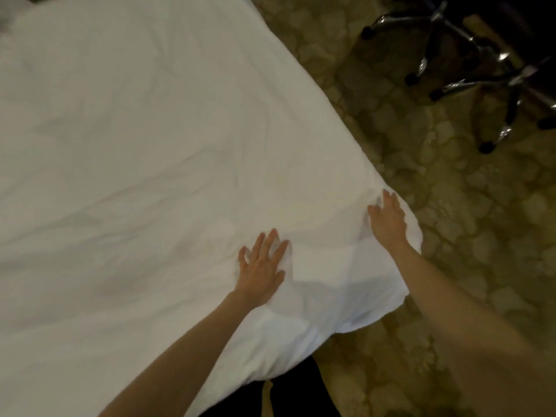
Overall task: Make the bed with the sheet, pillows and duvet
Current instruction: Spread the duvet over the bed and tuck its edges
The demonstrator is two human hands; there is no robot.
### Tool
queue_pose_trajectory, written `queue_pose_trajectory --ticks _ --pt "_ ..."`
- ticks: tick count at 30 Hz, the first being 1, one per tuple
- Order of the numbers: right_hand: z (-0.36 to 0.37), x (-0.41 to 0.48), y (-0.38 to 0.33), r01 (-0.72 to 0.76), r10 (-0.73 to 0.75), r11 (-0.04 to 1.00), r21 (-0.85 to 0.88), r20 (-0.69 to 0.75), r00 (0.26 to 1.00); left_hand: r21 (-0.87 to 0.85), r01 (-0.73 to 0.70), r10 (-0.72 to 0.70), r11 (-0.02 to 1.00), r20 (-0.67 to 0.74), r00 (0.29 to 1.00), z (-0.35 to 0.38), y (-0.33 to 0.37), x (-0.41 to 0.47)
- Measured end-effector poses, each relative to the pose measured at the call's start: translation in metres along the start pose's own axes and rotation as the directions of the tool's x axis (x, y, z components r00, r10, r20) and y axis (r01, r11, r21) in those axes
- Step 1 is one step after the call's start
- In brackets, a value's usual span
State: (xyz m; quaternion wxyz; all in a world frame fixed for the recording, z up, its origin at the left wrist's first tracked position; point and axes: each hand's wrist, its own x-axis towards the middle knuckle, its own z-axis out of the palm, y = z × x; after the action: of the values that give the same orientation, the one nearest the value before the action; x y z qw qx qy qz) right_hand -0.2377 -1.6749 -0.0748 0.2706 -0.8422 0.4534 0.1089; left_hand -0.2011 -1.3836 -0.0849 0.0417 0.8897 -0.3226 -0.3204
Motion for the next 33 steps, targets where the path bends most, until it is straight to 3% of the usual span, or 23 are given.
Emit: queue_pose_trajectory --ticks 6,13,18,21,23,26,29,31,33 --pt "0.015 0.033 -0.048 0.043 -0.042 0.999 -0.028 0.042 0.998 -0.085 -0.001 -0.002 0.996 -0.034 0.999 0.002 -0.021 0.016" --pt "0.010 0.080 -0.028 0.001 0.006 0.999 -0.032 0.193 0.981 -0.168 0.088 -0.101 0.982 -0.069 0.992 0.007 0.001 0.046" --pt "0.008 0.081 0.050 -0.126 0.141 0.990 -0.063 0.395 0.908 -0.173 0.180 -0.195 0.968 -0.077 0.978 0.003 0.051 0.076" --pt "-0.004 0.092 0.097 -0.235 0.297 0.954 -0.185 0.499 0.814 -0.176 0.246 -0.263 0.953 -0.081 0.961 -0.001 0.086 0.088" --pt "-0.027 0.101 0.106 -0.193 0.322 0.939 -0.284 0.533 0.782 -0.241 0.288 -0.315 0.927 -0.079 0.946 -0.012 0.106 0.096" --pt "-0.060 0.115 0.073 -0.040 0.174 0.960 -0.276 0.479 0.860 -0.542 0.316 -0.429 0.779 -0.093 0.898 -0.033 0.124 0.101" --pt "-0.085 0.118 0.009 0.194 -0.034 0.940 -0.281 0.488 0.872 -0.743 0.310 -0.578 0.593 -0.125 0.806 -0.060 0.132 0.093" --pt "-0.095 0.117 -0.034 0.359 -0.206 0.913 -0.197 0.538 0.818 -0.834 0.271 -0.671 0.481 -0.152 0.725 -0.085 0.132 0.082" --pt "-0.099 0.109 -0.079 0.347 -0.259 0.936 -0.056 0.557 0.789 -0.899 0.237 -0.750 0.369 -0.137 0.647 -0.111 0.126 0.066"
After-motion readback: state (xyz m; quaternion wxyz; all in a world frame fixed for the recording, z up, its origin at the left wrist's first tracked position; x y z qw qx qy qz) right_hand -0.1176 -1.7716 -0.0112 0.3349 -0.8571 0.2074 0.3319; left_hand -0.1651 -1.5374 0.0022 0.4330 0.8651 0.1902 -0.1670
